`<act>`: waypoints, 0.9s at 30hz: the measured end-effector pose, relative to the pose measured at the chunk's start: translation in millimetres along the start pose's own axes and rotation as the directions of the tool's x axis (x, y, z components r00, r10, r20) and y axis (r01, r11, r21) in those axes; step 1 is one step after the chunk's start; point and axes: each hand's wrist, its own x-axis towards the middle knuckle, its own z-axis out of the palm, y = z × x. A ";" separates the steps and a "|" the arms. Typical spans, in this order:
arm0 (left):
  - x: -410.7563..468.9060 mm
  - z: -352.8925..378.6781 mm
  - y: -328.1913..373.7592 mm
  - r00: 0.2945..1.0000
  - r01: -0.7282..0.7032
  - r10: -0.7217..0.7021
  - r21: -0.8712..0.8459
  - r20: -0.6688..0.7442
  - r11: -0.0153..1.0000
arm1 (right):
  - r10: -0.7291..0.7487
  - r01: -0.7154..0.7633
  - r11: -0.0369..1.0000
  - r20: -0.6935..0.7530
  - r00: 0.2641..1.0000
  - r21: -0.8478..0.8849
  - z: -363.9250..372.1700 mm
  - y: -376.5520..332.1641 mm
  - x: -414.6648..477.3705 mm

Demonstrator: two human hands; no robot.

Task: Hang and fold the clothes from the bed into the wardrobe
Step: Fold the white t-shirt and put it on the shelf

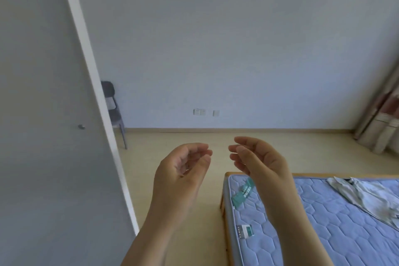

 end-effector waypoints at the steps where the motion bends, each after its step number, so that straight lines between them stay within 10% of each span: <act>1: 8.8 10.5 -2.7 1.000 -0.001 0.001 -0.004 0.014 1.000 | 0.000 0.000 1.000 -0.012 1.000 0.000 -7.9 1.2 9.2; 27: 313.1 176.4 -106.5 0.982 -0.035 0.033 0.009 0.185 0.999 | 0.026 -0.034 0.997 -0.118 0.993 -0.067 -80.9 76.0 334.3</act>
